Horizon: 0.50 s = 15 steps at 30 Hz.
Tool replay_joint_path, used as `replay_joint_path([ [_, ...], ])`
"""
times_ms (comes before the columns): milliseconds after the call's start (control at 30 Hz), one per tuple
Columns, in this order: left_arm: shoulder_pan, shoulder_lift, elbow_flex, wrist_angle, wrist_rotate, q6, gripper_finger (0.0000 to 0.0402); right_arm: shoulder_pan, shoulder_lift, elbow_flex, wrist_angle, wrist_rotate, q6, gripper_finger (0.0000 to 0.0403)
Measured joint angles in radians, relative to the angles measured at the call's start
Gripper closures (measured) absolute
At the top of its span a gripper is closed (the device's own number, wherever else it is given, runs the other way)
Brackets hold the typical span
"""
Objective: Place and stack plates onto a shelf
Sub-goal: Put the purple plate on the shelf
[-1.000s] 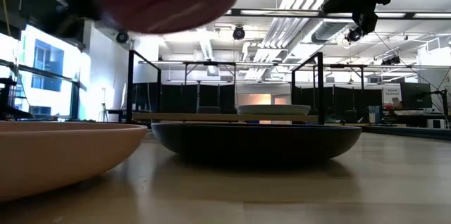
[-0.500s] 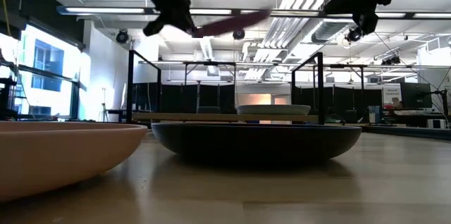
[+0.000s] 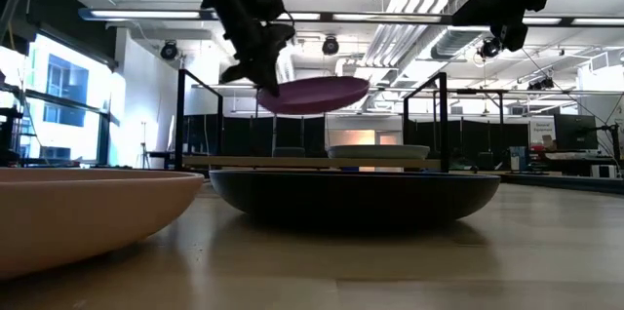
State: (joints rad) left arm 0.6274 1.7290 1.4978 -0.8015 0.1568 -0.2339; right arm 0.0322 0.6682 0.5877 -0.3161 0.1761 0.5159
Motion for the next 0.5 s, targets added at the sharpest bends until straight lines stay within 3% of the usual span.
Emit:
replay_joint_path([
  [267,0.079,0.008,0.013,-0.099,-0.043,0.09,0.0401,0.0,0.0,0.0,0.0,0.0,0.0,0.0403],
  [500,0.084,0.007,0.013,-0.158,-0.133,0.098,0.0401,0.0,0.0,0.0,0.0,0.001,0.0,0.0403],
])
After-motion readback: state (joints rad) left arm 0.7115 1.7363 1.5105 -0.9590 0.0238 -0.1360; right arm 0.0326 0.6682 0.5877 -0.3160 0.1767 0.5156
